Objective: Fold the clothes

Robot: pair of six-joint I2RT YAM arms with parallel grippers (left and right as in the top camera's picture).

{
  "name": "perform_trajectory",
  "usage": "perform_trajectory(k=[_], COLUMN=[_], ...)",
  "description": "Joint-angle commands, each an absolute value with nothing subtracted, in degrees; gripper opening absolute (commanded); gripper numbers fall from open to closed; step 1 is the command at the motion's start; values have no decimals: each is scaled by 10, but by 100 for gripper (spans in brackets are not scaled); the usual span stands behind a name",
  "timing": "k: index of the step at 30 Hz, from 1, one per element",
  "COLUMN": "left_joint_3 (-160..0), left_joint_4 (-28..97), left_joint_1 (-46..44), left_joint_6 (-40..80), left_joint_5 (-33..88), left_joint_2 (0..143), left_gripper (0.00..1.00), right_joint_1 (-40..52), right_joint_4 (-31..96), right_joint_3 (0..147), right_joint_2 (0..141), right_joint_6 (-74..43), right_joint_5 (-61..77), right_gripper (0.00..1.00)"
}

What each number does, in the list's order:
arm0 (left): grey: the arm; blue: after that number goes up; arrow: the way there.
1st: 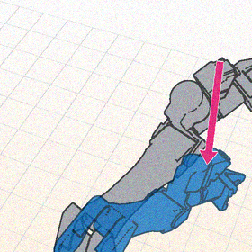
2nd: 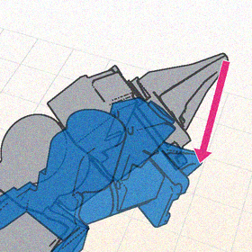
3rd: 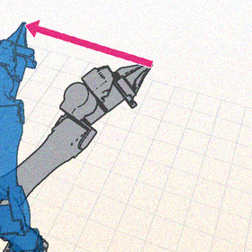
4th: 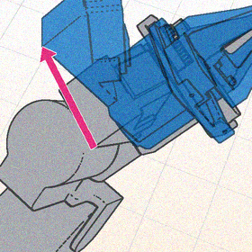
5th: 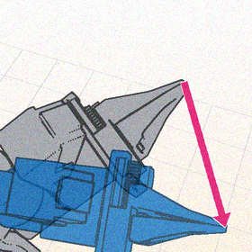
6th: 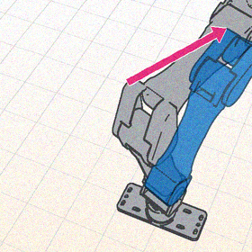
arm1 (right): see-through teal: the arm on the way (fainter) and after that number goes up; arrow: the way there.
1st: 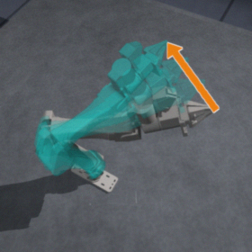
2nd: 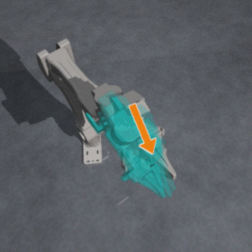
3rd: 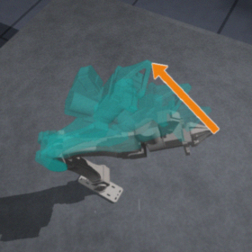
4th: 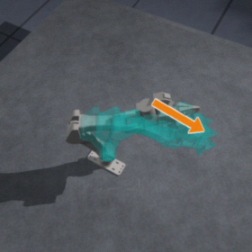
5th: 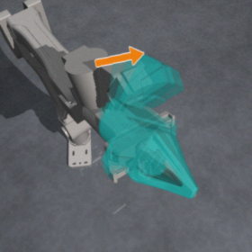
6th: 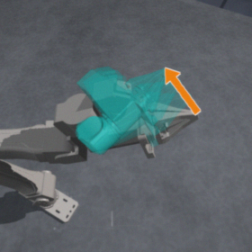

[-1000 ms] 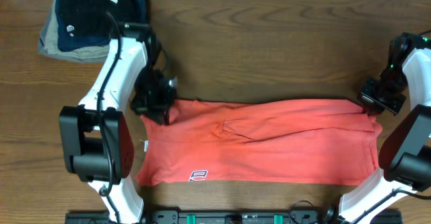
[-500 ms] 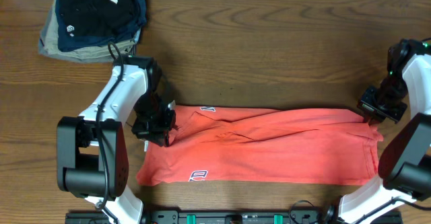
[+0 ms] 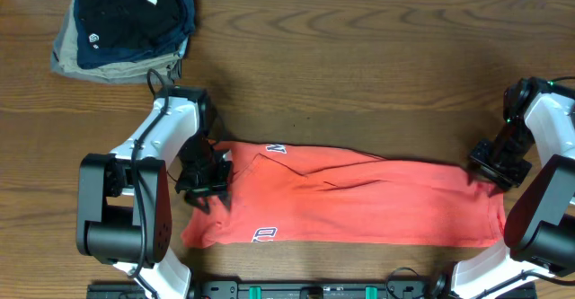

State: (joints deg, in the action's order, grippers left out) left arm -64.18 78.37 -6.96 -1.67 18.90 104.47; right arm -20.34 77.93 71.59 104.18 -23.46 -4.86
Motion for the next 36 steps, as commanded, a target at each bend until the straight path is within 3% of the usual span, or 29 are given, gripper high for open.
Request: perform_trajectory(k=[1,4,6,11,22,36], left_joint_3=[-637,-642,-655,-705,-712,-701], left_joint_4=[787,788,794,778,596,508], left_joint_1=[-71,-71,-71,-71,-87,-191], left_joint_6=[-13,-14,-14,-15,-82,-83], left_joint_5=[183,184,184,184,184,183], left_joint_2=[1040,1040,1040,1039,1041,1047], left_gripper=[70,69,62,63,62,62], right_joint_1=[-206,-206,-206,-206,-202,-173], right_joint_4=[780,780,776,767,756,748], right_joint_3=[715,715,715,715,715,715], right_joint_2=[1034,1034,1034,1034,1034,1034], right_joint_6=[-240,-240,-232,-190,-190,-183], right_joint_5=[-55,-50,-39,10,20,20], right_gripper=[79,83,82,81,80,81])
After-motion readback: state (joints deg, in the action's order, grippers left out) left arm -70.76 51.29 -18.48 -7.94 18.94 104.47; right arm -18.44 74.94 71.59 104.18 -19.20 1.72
